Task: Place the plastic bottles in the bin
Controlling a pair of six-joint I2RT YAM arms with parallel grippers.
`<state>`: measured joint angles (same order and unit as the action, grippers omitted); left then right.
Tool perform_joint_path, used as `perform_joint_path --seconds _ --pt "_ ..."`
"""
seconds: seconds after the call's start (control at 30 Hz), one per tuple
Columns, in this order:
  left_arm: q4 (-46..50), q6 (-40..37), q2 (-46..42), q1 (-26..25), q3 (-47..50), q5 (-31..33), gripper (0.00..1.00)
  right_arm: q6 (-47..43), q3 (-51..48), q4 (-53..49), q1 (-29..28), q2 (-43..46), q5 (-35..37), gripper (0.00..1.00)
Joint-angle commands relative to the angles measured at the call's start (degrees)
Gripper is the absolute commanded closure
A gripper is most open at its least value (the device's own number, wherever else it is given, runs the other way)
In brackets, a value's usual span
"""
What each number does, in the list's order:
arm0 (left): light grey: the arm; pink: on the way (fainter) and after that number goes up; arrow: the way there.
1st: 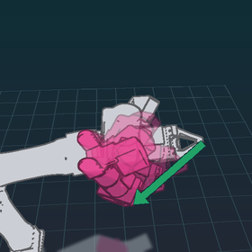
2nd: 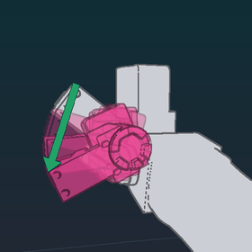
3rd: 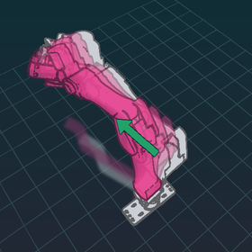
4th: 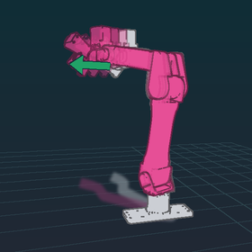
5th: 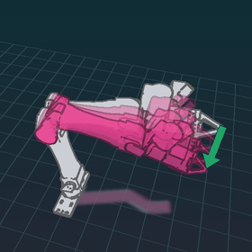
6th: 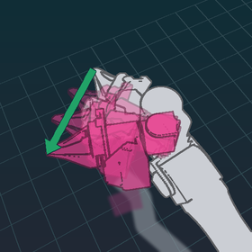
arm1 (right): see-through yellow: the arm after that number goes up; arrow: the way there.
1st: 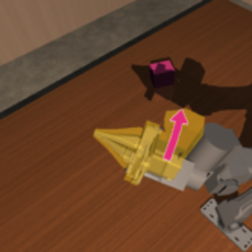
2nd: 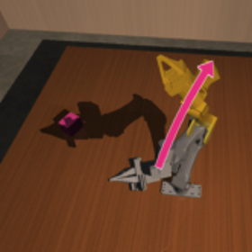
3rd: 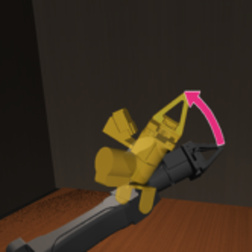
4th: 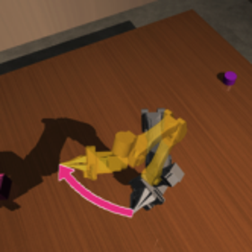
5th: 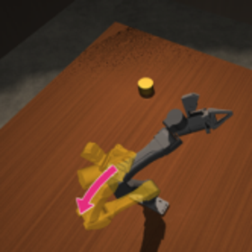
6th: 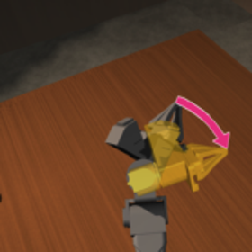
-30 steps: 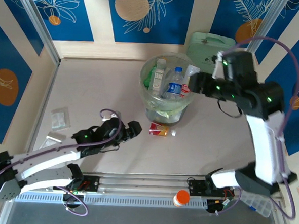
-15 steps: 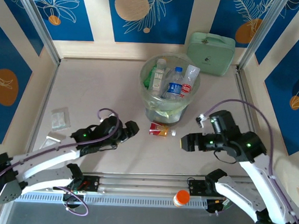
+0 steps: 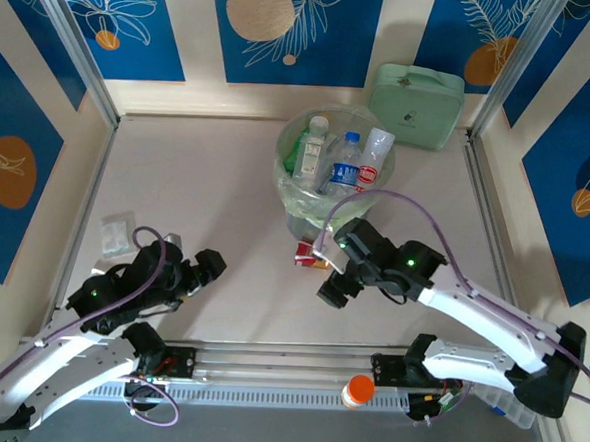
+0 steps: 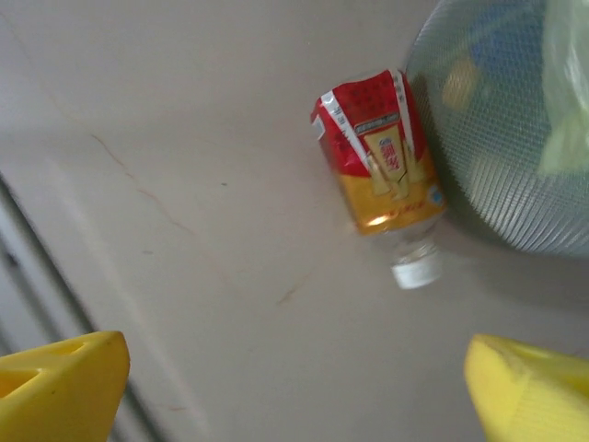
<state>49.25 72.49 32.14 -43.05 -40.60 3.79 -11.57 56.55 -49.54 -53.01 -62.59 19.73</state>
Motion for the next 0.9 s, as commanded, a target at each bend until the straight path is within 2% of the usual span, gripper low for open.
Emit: perform_joint_path --seconds 0.0,0.27,0.67,0.87 --pt "5.1 -3.9 0.1 0.9 -4.6 -3.3 0.05 -18.2 -2.2 5.6 -0.6 -5.4 7.3 0.05" --pt "11.1 -9.7 3.1 1.3 -12.1 -5.0 0.04 -29.5 -3.4 18.6 -2.0 -17.5 12.9 0.06" --pt "16.4 -12.3 0.6 2.4 -14.4 -5.2 0.03 -26.3 1.0 23.1 -0.2 -32.4 19.6 0.06" --pt "17.2 -12.9 -0.2 2.5 -14.4 -4.8 0.02 -23.0 2.9 20.0 0.2 -35.7 17.5 0.06"
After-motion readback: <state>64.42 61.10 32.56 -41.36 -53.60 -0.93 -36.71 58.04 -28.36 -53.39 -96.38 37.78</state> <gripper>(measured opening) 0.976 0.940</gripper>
